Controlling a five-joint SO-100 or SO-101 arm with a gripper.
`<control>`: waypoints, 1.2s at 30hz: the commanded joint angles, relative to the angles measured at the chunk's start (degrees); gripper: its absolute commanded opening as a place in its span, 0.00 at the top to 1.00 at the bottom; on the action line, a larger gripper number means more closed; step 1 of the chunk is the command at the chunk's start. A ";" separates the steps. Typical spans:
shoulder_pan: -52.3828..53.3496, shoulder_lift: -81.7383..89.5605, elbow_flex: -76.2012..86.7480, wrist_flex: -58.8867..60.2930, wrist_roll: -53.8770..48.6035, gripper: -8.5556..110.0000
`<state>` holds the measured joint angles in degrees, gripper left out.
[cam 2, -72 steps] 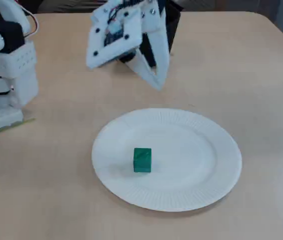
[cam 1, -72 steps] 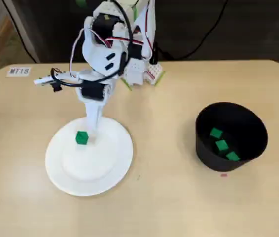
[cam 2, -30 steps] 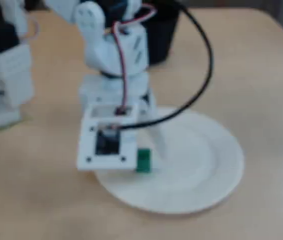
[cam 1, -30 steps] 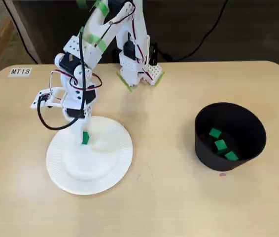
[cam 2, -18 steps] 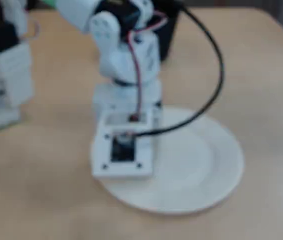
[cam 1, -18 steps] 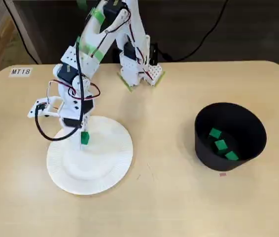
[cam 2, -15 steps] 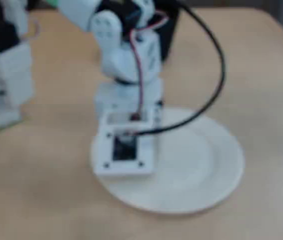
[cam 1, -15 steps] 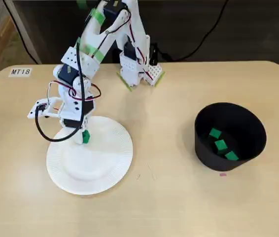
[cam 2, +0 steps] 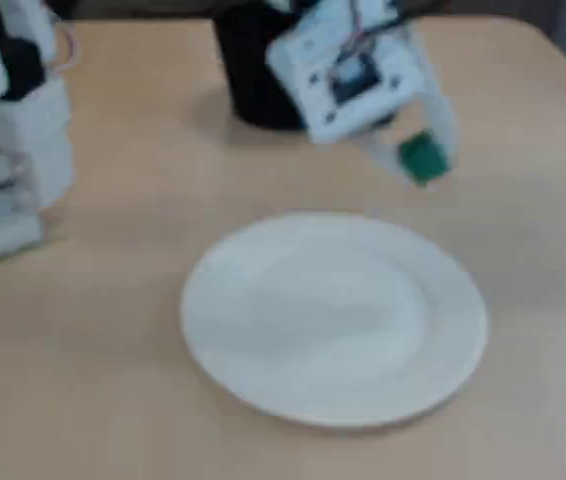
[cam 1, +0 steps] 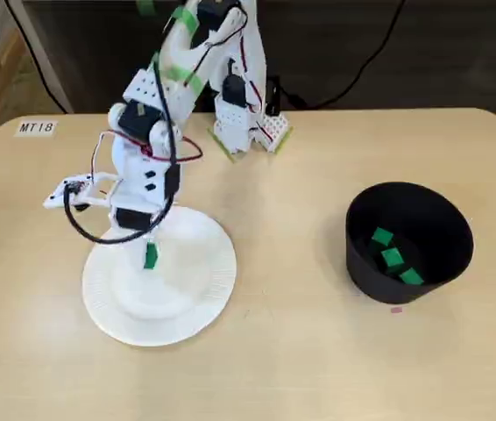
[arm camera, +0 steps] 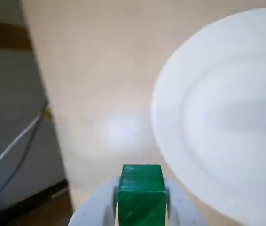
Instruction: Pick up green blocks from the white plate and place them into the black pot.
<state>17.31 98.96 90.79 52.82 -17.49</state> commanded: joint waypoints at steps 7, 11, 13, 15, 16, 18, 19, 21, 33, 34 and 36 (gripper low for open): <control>-23.91 14.68 -11.69 -1.41 10.55 0.95; -32.26 4.92 -28.92 12.66 7.73 0.95; -35.68 -2.81 -39.90 20.74 6.50 0.95; -38.76 -11.07 -50.98 28.39 5.01 0.95; -39.99 -15.12 -56.25 32.17 4.66 0.95; -42.10 -21.71 -65.13 38.67 3.78 0.95; -43.07 -23.29 -66.53 40.43 3.43 0.95; -44.74 -24.35 -66.27 42.01 2.81 0.95; -56.87 -20.57 -52.82 42.45 4.04 0.95; -57.48 -20.48 -51.59 42.45 4.13 0.95; -58.27 -19.86 -48.60 42.45 4.39 0.95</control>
<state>-39.46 74.88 40.08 95.10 -13.54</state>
